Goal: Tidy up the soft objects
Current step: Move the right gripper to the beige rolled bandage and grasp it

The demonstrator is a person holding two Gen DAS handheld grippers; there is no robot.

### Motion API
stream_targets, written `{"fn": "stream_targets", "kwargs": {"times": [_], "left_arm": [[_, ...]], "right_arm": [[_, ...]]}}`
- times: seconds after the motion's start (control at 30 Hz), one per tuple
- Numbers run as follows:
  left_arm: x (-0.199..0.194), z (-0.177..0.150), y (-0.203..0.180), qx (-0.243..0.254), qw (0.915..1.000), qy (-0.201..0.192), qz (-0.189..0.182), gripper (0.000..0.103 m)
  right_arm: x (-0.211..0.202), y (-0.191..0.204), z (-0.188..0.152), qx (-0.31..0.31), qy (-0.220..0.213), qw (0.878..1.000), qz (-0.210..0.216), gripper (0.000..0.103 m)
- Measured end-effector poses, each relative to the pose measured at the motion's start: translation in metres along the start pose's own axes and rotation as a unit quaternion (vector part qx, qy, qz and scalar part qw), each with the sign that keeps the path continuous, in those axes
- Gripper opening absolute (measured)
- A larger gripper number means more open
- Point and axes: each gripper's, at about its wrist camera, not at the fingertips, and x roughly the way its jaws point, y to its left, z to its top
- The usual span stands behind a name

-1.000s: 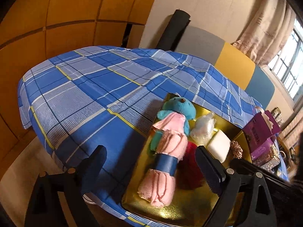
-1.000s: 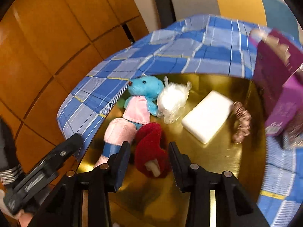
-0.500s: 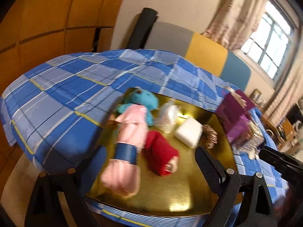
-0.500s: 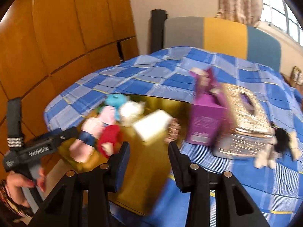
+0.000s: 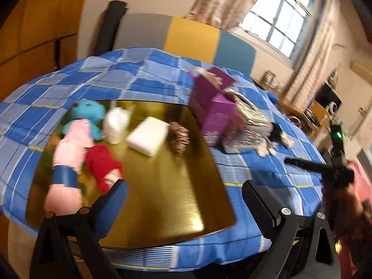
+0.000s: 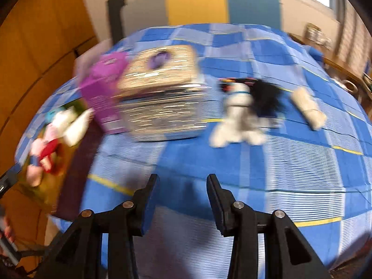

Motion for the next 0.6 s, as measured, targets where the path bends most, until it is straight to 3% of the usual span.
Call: {"fn": "stream_targets", "kwargs": {"times": [0.23,0.33,0.6], "left_arm": [[0.011,-0.001,-0.048,0.051,0.9983,0.010,-0.026,0.101],[0.021,-0.001,-0.067,0.069,0.9966,0.022,-0.038,0.101],[0.047,0.004,-0.104,0.096,0.9930,0.052,-0.046,0.101]], "right_arm": [[-0.008,-0.104,0.039,0.050,-0.046,0.993,-0.100,0.045],[-0.002,-0.142,0.060,0.068,-0.050,0.988,-0.130,0.055],[0.061,-0.199,0.106,0.045,-0.011,0.986,-0.161,0.058]]}}
